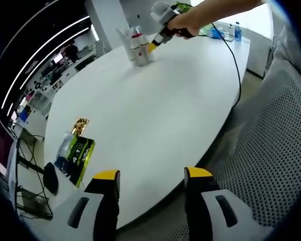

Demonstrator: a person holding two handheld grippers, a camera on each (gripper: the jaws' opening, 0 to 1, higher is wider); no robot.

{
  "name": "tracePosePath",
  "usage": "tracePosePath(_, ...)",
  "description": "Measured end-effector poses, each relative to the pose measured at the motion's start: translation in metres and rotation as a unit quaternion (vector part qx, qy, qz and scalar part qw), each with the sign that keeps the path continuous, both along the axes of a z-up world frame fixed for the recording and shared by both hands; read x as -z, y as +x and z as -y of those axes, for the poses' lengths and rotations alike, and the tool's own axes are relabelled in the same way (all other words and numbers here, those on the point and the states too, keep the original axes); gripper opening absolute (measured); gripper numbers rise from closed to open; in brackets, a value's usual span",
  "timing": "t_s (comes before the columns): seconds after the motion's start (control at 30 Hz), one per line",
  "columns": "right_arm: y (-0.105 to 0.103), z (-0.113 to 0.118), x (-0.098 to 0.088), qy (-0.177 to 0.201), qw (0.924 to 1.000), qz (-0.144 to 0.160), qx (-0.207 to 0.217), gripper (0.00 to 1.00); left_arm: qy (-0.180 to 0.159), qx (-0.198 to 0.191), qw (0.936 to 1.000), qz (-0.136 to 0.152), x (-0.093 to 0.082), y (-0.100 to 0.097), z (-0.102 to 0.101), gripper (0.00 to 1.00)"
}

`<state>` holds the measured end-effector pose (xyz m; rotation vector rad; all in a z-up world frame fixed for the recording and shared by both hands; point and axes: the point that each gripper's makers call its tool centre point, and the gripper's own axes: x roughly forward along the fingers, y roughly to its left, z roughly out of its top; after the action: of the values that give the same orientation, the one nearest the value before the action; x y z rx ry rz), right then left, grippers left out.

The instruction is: Arrange the skincare products in the storage area until every visible bottle or jar stands upright without overlapping.

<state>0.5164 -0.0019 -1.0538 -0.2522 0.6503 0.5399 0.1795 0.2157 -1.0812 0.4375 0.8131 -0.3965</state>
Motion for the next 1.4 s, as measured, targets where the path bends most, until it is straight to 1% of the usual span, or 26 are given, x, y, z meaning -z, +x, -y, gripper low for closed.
tracePosePath(0.2,0.0,-0.001,-0.001,-0.02,0.9995,0.009,-0.023,0.1,0.001,0.001,1.0,-0.003,0.001,-0.001,0.0,0.46)
tracePosePath(0.4,-0.001,-0.004,0.0,-0.031,0.9988,0.005,-0.038,0.06,0.002,0.002,1.0,-0.006,0.002,-0.002,0.0,0.45)
tracePosePath(0.6,-0.002,-0.006,-0.001,-0.032,0.9986,0.005,-0.042,0.06,0.002,0.003,1.0,-0.009,0.003,-0.003,0.0,0.43)
tracePosePath(0.73,-0.002,-0.004,-0.001,-0.044,0.9977,0.007,-0.05,0.05,0.002,0.003,0.9999,-0.011,0.004,-0.003,0.0,0.42)
tracePosePath(0.87,-0.002,-0.003,-0.001,-0.046,0.9975,0.008,-0.052,0.05,0.003,0.003,0.9999,-0.014,0.005,-0.004,-0.001,0.41)
tracePosePath(0.9,-0.003,-0.004,-0.001,-0.043,0.9977,0.007,-0.053,0.06,0.003,0.003,0.9999,-0.015,0.005,-0.004,0.0,0.41)
tracePosePath(0.93,-0.008,-0.005,0.002,-0.037,0.9979,-0.005,-0.053,0.09,0.003,0.003,0.9999,-0.015,0.005,-0.004,-0.001,0.41)
tracePosePath(0.97,-0.01,-0.005,0.003,-0.036,0.998,-0.007,-0.051,0.11,0.004,0.003,0.9999,-0.015,0.005,-0.004,-0.001,0.41)
tracePosePath(1.03,-0.023,-0.006,0.008,-0.028,0.9983,-0.01,-0.05,0.11,0.004,0.001,0.9999,-0.014,0.004,-0.004,-0.001,0.41)
tracePosePath(1.07,-0.035,-0.01,0.016,-0.013,0.9985,-0.028,-0.046,0.11,0.004,0.0,0.9999,-0.013,0.004,-0.003,-0.002,0.41)
tracePosePath(1.13,-0.048,-0.016,0.023,-0.002,0.998,-0.04,-0.048,0.13,0.005,-0.002,0.9999,-0.013,0.004,-0.003,-0.002,0.41)
tracePosePath(1.2,-0.062,-0.027,0.029,0.01,0.9971,-0.055,-0.051,0.14,0.006,-0.001,0.9999,-0.012,0.004,-0.003,-0.002,0.4)
tracePosePath(1.27,-0.074,-0.047,0.027,0.033,0.9958,-0.062,-0.059,0.16,0.006,-0.002,0.9999,-0.009,0.003,-0.002,-0.002,0.39)
tracePosePath(1.3,-0.081,-0.062,0.025,0.046,0.9939,-0.068,-0.073,0.17,0.006,-0.004,0.9999,-0.008,0.002,-0.002,-0.003,0.39)
tracePosePath(1.33,-0.085,-0.071,0.024,0.05,0.993,-0.07,-0.081,0.18,0.007,-0.005,0.9999,-0.006,0.001,-0.002,-0.004,0.39)
tracePosePath(1.37,-0.091,-0.089,0.02,0.059,0.9908,-0.073,-0.098,0.19,0.01,-0.005,0.9999,-0.001,0.0,-0.001,-0.005,0.39)
tracePosePath(1.4,-0.093,-0.099,0.019,0.065,0.9892,-0.078,-0.106,0.22,0.01,-0.005,0.9999,0.003,-0.001,0.0,-0.005,0.39)
